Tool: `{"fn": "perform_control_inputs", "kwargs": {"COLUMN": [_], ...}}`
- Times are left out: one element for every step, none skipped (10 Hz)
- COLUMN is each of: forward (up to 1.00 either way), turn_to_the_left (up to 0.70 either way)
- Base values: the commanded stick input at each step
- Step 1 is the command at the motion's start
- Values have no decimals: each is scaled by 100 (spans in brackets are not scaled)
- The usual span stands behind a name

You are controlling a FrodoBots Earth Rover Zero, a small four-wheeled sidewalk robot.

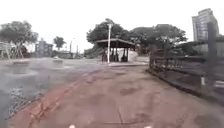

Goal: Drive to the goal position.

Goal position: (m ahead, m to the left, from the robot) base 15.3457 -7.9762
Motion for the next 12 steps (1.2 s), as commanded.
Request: {"fn": "perform_control_inputs", "kwargs": {"forward": [100,100,100,100,100,100,100,100,100,100,100,100], "turn_to_the_left": [-20,-37,-37,-37,-37,-37,-37,-37,-37,-37,-37,-37]}}
